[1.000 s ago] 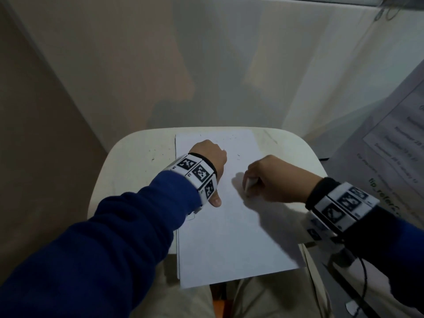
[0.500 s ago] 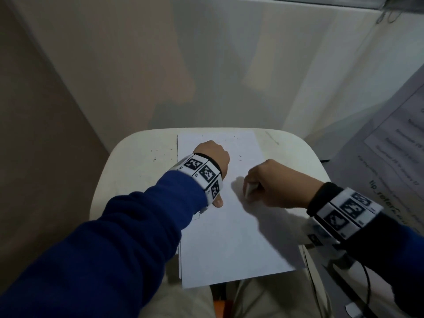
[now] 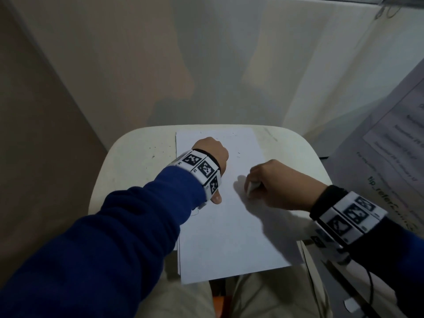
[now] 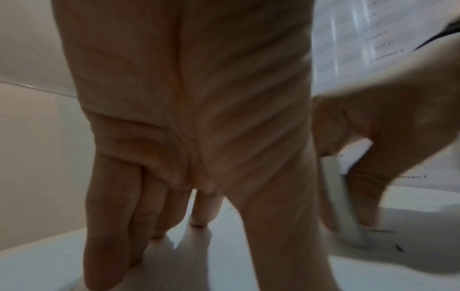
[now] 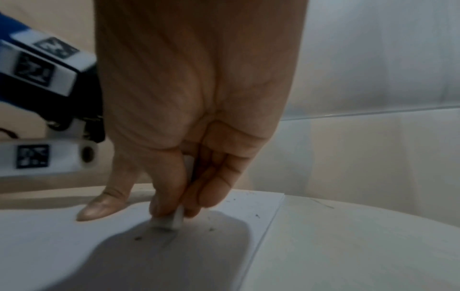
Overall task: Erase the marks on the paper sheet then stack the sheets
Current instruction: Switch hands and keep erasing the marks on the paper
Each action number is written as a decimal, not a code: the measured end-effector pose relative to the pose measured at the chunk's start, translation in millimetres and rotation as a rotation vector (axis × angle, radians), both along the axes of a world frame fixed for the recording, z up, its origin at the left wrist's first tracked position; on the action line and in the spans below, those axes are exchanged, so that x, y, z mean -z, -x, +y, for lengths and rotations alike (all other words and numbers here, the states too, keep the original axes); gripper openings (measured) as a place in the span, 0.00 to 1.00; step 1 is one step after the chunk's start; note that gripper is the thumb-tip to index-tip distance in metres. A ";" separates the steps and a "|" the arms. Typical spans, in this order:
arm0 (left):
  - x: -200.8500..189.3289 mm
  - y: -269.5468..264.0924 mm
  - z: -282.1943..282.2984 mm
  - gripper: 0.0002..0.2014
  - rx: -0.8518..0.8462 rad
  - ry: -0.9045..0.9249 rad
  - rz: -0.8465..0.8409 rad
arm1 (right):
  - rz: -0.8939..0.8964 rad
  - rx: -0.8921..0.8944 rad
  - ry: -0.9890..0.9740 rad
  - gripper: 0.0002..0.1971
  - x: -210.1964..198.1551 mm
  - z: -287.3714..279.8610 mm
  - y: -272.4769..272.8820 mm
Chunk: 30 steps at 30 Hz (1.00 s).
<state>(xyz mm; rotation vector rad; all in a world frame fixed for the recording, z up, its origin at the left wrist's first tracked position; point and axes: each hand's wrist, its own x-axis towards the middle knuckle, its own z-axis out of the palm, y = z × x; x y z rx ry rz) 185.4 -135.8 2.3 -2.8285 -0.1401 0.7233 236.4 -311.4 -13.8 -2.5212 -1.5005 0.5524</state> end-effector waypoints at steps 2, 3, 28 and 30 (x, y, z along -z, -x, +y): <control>-1.7 1.0 -0.7 0.52 -0.003 -0.001 -0.001 | -0.026 0.014 -0.004 0.10 -3.1 12.6 -7.4; -2.3 1.3 -0.9 0.50 -0.003 0.004 -0.012 | -0.050 0.031 -0.045 0.08 -3.1 22.4 -10.0; -0.6 0.3 -0.3 0.46 0.004 0.000 0.000 | -0.079 0.072 -0.048 0.08 2.8 -5.4 2.8; 0.0 0.0 -0.1 0.44 0.004 -0.001 -0.011 | -0.031 0.033 0.006 0.08 -2.8 -8.5 -0.4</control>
